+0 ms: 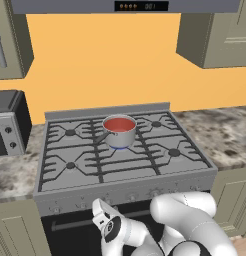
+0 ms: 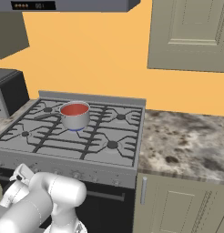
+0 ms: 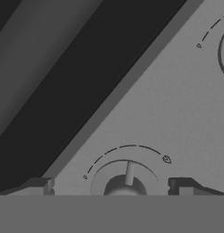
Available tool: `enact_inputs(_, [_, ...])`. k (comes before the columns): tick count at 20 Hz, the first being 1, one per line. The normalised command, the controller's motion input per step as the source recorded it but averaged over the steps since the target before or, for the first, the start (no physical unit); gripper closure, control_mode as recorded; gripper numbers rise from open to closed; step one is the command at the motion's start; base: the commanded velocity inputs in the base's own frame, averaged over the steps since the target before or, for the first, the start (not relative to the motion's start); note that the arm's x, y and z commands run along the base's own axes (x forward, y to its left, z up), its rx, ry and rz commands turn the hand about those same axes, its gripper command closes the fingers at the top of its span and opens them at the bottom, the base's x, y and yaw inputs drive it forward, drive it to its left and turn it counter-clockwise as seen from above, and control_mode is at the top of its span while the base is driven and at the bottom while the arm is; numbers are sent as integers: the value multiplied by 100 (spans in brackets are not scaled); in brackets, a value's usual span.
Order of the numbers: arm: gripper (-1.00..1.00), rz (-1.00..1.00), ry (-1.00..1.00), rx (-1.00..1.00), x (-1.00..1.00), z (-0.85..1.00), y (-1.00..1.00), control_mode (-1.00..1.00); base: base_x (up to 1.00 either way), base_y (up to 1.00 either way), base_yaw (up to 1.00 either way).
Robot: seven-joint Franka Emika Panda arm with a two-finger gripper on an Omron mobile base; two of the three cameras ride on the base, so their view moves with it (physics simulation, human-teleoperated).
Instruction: Wait until the marinara sauce is simmered to a deep red color and then turn off the stove.
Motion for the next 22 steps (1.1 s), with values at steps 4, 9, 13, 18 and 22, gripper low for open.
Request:
enact_inputs(4, [-100,0,0,0,0,0,0,-100,0,0,0])
enact_inputs(9, [-100,0,0,0,0,0,0,-100,0,0,0])
enact_inputs(13, [-100,0,0,0,0,0,0,-100,0,0,0])
enact_inputs(18, [-100,0,0,0,0,0,0,-100,0,0,0])
enact_inputs(22, [100,0,0,0,0,0,0,-100,0,0,0])
